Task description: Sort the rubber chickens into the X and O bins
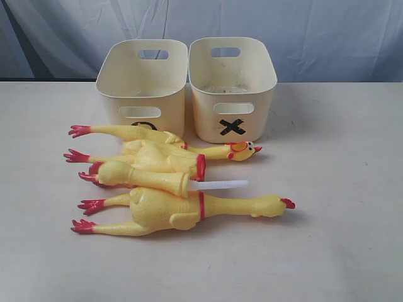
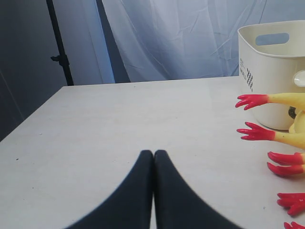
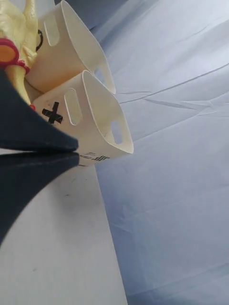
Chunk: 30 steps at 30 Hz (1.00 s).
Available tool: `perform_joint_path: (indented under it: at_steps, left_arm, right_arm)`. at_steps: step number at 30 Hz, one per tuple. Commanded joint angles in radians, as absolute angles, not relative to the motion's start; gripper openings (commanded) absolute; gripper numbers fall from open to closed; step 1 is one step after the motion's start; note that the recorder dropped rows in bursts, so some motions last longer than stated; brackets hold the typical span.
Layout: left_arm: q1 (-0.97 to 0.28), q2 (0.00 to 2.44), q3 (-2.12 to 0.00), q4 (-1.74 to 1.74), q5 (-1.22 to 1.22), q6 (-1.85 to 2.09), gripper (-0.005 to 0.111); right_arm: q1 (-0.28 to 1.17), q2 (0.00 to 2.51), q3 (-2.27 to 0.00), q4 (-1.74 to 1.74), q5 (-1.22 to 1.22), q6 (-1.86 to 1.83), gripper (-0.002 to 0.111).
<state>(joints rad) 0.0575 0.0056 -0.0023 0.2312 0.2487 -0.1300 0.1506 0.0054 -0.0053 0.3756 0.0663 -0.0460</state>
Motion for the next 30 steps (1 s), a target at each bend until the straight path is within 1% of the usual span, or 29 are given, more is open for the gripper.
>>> perform_joint_path:
  at_steps: [1, 4, 7, 10, 11, 12, 15, 19, 22, 24, 27, 30]
  left_arm:
    - [0.059, 0.000, 0.000, 0.229, 0.240, -0.132, 0.000]
    - [0.059, 0.000, 0.000, 0.229, 0.240, -0.132, 0.000]
    - [0.059, 0.000, 0.000, 0.229, 0.240, -0.132, 0.000]
    - [0.059, 0.000, 0.000, 0.229, 0.240, -0.132, 0.000]
    - [0.059, 0.000, 0.000, 0.229, 0.240, -0.132, 0.000]
    - [0.059, 0.000, 0.000, 0.229, 0.240, -0.132, 0.000]
    - [0.059, 0.000, 0.000, 0.229, 0.240, -0.132, 0.000]
    - [0.059, 0.000, 0.000, 0.229, 0.240, -0.132, 0.000]
    - [0.059, 0.000, 0.000, 0.229, 0.240, -0.132, 0.000]
    - [0.059, 0.000, 0.000, 0.229, 0.240, -0.132, 0.000]
    - [0.059, 0.000, 0.000, 0.229, 0.240, -0.132, 0.000]
    - [0.059, 0.000, 0.000, 0.229, 0.240, -0.132, 0.000]
  right_arm:
    - [0.152, 0.000, 0.000, 0.379, -0.016, -0.048, 0.000]
    - [0.152, 0.000, 0.000, 0.412, -0.072, -0.044, 0.000]
    - [0.152, 0.000, 0.000, 0.535, -0.090, -0.040, 0.000]
    - [0.152, 0.000, 0.000, 0.567, -0.089, -0.034, 0.000]
    - [0.152, 0.000, 0.000, 0.567, -0.065, -0.029, 0.000]
    - [0.152, 0.000, -0.037, 0.567, 0.016, -0.029, 0.000]
    - [0.152, 0.000, -0.115, 0.556, 0.125, -0.043, 0.000]
    - [0.152, 0.003, -0.211, 0.545, 0.241, -0.117, 0.000]
    - [0.152, 0.051, -0.285, 0.545, 0.322, -0.202, 0.000]
    - [0.152, 0.141, -0.374, 0.546, 0.432, -0.353, 0.000]
    - [0.182, 0.243, -0.446, 0.551, 0.493, -0.463, 0.000]
    - [0.203, 0.374, -0.515, 0.551, 0.662, -0.614, 0.000]
